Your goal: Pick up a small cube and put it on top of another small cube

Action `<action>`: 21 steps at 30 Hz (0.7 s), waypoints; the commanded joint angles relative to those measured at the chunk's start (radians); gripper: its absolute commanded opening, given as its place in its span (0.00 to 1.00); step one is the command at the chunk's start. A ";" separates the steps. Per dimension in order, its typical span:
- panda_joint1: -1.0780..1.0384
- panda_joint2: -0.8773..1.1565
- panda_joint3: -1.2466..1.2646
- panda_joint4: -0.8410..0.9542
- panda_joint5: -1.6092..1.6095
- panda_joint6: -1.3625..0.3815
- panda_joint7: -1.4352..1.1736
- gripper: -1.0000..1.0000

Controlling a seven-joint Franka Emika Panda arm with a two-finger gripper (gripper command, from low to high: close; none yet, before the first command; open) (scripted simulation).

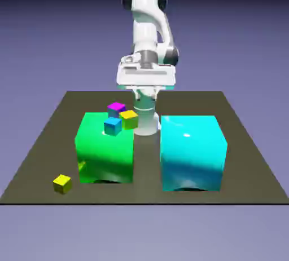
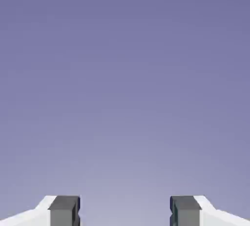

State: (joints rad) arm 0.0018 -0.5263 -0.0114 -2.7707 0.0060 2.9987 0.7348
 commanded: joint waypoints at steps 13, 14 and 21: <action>-0.109 0.471 -0.123 0.424 0.065 -0.413 -0.067 0.50; -0.118 0.507 -0.132 0.457 0.070 -0.444 -0.072 0.50; -0.177 0.761 -0.198 0.685 0.104 -0.666 -0.108 0.50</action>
State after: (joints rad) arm -0.1748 0.2348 -0.2097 -2.0857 0.1104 2.3324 0.6270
